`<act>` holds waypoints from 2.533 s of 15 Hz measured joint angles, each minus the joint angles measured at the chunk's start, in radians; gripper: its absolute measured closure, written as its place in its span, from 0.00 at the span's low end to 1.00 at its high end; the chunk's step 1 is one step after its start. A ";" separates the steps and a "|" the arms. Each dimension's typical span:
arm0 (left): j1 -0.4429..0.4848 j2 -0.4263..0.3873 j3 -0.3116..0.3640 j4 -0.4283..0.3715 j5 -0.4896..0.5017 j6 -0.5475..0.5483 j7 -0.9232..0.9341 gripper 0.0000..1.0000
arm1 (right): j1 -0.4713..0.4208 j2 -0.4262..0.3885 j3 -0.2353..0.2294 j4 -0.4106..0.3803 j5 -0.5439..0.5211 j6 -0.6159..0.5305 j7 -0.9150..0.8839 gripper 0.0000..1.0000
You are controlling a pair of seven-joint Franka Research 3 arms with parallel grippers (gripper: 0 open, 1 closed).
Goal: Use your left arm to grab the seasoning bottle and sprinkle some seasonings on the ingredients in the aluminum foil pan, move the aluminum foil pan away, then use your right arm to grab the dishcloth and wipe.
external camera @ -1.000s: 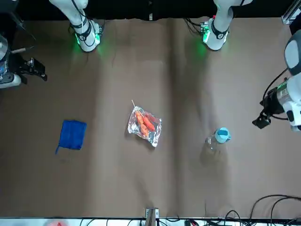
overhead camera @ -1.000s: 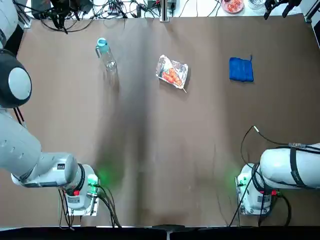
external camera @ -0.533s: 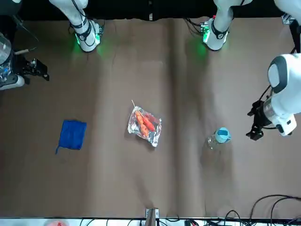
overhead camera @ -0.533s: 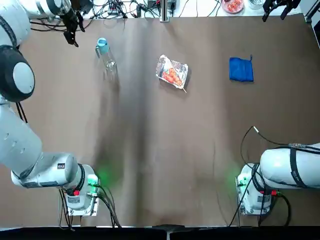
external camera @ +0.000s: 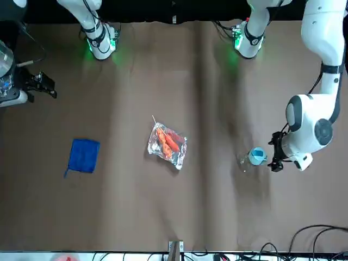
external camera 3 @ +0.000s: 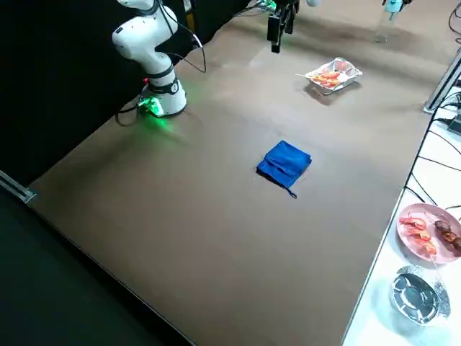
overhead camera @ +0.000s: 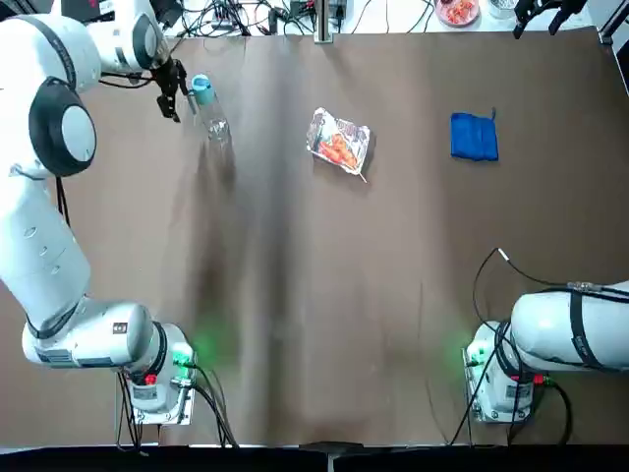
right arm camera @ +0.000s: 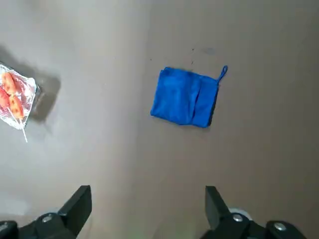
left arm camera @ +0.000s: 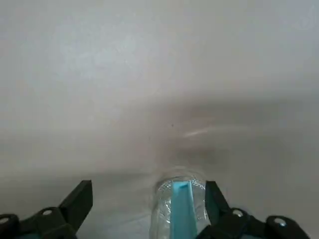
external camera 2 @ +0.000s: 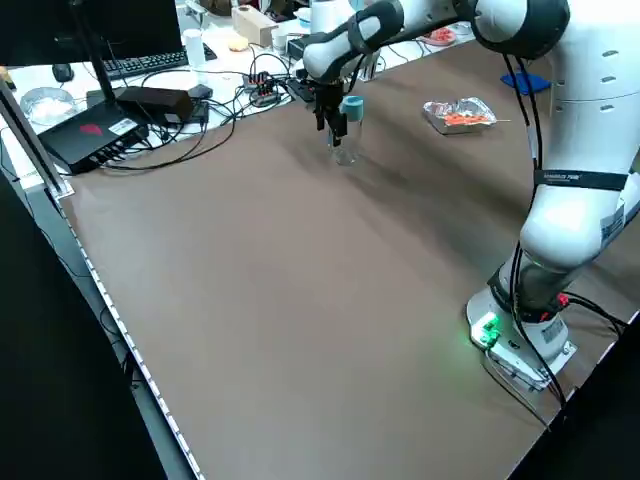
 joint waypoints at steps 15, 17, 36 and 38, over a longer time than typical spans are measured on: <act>-0.055 0.011 0.005 0.013 0.055 0.010 -0.177 0.00 | 0.000 0.000 0.000 -0.012 0.000 0.010 0.000 0.00; -0.056 0.011 0.005 0.013 0.082 0.009 -0.210 0.00 | 0.000 0.000 0.000 -0.012 0.000 0.010 0.000 0.00; -0.073 0.011 0.006 0.013 0.133 0.007 -0.259 0.20 | 0.000 -0.001 -0.003 -0.006 0.000 0.027 0.001 0.00; -0.073 0.012 0.006 0.013 0.133 0.007 -0.259 0.25 | 0.000 -0.001 -0.003 -0.008 0.000 0.027 0.001 0.00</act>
